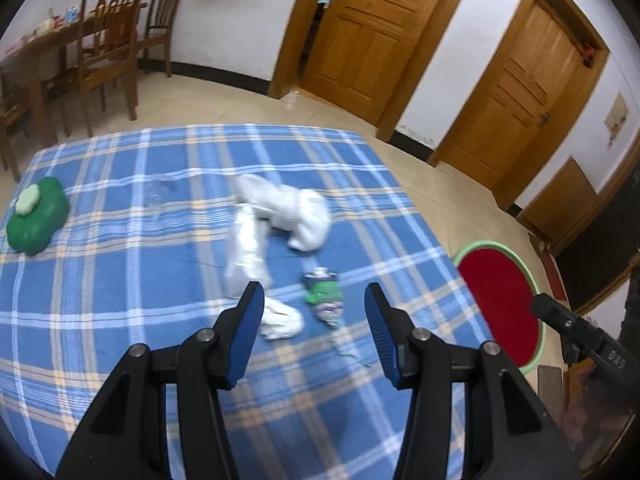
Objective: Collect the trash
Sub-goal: 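Move both open tools back over the table toward the plastic bag and white sock, then grasp the clear plastic bag with the left tool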
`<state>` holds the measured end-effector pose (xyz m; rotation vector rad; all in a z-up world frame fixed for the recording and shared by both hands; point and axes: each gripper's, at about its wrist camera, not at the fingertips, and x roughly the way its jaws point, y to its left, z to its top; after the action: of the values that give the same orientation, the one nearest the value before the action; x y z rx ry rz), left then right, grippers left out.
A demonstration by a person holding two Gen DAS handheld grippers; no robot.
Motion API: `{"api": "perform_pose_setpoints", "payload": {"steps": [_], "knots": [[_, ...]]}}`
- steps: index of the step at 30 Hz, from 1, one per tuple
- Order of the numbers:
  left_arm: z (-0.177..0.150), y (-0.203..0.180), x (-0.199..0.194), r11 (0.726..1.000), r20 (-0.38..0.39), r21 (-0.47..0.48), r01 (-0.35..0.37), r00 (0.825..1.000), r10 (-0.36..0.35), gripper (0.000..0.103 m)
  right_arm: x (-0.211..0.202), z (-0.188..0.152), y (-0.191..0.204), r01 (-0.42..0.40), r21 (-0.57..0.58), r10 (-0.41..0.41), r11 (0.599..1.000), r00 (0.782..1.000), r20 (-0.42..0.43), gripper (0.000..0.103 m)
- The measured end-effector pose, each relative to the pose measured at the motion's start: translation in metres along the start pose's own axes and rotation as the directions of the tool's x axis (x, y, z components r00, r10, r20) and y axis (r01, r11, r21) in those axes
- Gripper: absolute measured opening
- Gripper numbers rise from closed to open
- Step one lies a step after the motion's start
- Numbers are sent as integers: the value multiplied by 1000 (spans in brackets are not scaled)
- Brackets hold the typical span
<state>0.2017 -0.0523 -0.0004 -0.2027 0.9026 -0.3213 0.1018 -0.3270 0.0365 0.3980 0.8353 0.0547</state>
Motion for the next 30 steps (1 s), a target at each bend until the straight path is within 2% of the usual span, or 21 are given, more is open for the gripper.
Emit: {"api": "perform_pose_setpoints", "payload": {"steps": [7,20,24,30], "knots": [[5,27,17,999,-24,-27,-42,999,41,52,18,7,24,-13,-43,12,999,1000,-20,64],[20,39,51,998,-48,-43,-36,998,34,52,61,21,62,-34,-91,28,995,997,-66,64],[19,40,60,999,-55,-35,-39,998,37,34,74,22,70,-36,-97,28,995,996,-83,64],[17,49,53,998,-6,-50,-37,999,37,31,93,24,85,-43,-117,30,992,994,-110,64]]}}
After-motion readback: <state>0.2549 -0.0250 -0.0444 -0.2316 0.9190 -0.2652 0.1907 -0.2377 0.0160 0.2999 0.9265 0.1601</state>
